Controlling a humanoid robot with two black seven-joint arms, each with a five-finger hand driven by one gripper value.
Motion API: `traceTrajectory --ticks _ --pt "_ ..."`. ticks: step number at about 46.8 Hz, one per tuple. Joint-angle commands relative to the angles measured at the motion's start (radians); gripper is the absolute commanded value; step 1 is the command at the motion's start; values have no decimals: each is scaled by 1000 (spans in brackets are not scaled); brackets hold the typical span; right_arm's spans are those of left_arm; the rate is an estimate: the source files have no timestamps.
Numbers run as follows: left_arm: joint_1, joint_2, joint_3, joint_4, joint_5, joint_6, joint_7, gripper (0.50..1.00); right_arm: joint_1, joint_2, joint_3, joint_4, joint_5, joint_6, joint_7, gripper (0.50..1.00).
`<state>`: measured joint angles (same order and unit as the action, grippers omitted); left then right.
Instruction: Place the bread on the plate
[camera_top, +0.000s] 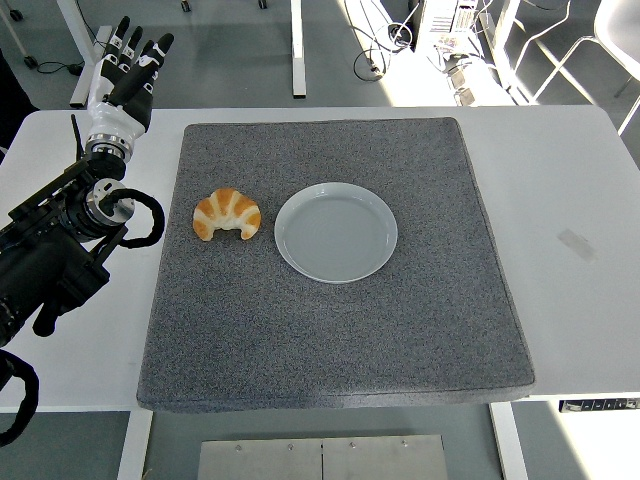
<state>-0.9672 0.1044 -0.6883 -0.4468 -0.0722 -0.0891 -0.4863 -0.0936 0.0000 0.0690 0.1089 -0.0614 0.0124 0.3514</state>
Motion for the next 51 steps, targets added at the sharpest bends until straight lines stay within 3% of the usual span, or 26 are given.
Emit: traceTrajectory --ticks 1,11,33,45,51 --pt "-7 1 15 2 0 2 0 981 0 0 0 0 0 0 0 1000" --pt "-7 44 16 2 2 3 6 980 0 0 0 0 0 0 0 1000" --pt "-30 67 39 -9 20 3 8 980 0 0 0 0 0 0 0 1000" --pt "-108 156 234 -53 22 8 15 978 0 0 0 0 0 0 0 1000" --pt "-156 221 360 -116 22 49 28 978 0 0 0 0 0 0 0 1000"
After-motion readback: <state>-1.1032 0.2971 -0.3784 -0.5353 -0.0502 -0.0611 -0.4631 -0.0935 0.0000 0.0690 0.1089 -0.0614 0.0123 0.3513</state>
